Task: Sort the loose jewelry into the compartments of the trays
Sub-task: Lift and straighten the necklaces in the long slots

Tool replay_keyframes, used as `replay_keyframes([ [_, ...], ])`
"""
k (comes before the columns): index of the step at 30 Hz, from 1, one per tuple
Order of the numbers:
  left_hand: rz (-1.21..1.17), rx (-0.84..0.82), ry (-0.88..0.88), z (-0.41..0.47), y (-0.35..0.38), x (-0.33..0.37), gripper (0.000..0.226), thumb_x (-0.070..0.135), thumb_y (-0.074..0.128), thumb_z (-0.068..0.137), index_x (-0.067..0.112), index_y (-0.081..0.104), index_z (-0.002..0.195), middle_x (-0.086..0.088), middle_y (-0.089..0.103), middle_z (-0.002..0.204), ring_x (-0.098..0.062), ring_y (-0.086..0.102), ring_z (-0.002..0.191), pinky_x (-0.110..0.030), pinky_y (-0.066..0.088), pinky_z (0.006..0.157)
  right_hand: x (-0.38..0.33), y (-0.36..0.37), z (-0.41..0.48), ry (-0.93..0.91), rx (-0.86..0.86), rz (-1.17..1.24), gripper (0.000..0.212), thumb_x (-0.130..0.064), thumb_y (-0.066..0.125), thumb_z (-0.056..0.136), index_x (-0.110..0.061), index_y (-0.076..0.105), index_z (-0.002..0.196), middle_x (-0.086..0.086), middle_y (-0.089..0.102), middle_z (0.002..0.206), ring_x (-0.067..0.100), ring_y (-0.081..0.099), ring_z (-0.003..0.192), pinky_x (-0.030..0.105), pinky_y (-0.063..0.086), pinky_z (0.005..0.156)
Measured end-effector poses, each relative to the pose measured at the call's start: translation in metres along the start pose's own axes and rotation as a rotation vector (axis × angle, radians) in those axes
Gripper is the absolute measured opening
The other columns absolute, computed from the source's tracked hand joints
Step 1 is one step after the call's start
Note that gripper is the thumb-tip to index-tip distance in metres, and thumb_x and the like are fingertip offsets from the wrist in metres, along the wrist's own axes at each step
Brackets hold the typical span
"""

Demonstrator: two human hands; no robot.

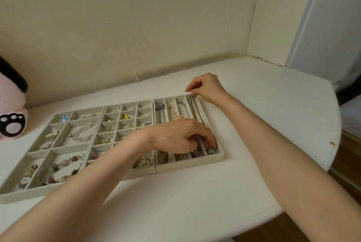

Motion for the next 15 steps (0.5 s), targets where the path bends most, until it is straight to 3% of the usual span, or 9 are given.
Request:
replay_keyframes([
  [2, -0.007, 0.001, 0.001, -0.0007, 0.0005, 0.0001, 0.05, -0.004, 0.043, 0.076, 0.023, 0.064, 0.112, 0.012, 0.064, 0.109, 0.002, 0.054, 0.098, -0.002, 0.026, 0.08, -0.0016, 0.0016, 0.0002, -0.014, -0.006, -0.049, 0.015, 0.002, 0.074, 0.074, -0.006, 0.074, 0.087, -0.005, 0.065, 0.073, 0.002, 0.059, 0.072, 0.005, 0.043, 0.064],
  [6, -0.021, 0.02, 0.003, -0.003, -0.0001, 0.001, 0.048, -0.006, 0.045, 0.077, 0.02, 0.064, 0.113, 0.012, 0.061, 0.105, 0.001, 0.053, 0.098, -0.003, 0.027, 0.084, -0.006, 0.0053, 0.0011, -0.066, -0.033, -0.221, 0.013, -0.001, 0.075, 0.072, -0.009, 0.075, 0.083, -0.005, 0.065, 0.075, 0.006, 0.058, 0.075, 0.021, 0.048, 0.076],
  [12, -0.008, 0.035, 0.017, -0.0039, 0.0011, 0.002, 0.045, 0.001, 0.045, 0.077, 0.022, 0.064, 0.112, 0.014, 0.06, 0.105, 0.003, 0.048, 0.105, -0.008, 0.019, 0.097, -0.0051, 0.0065, 0.0016, -0.068, -0.016, -0.383, 0.012, -0.009, 0.075, 0.073, -0.016, 0.074, 0.083, -0.016, 0.048, 0.068, 0.008, 0.051, 0.077, 0.024, 0.038, 0.069],
  [15, -0.019, 0.03, 0.034, -0.0045, 0.0015, 0.0024, 0.047, 0.004, 0.044, 0.074, 0.023, 0.064, 0.112, 0.016, 0.059, 0.104, 0.006, 0.047, 0.103, -0.016, 0.026, 0.098, -0.0051, 0.0092, 0.0013, -0.067, 0.017, -0.426, 0.011, -0.012, 0.073, 0.074, -0.019, 0.068, 0.082, -0.012, 0.051, 0.075, 0.01, 0.052, 0.079, 0.024, 0.035, 0.067],
])
Point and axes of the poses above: each hand's wrist, its own z-axis towards the middle knuckle, its own y-axis out of the palm, x = y × z, the point moved 6 cm from there along z, towards the middle knuckle
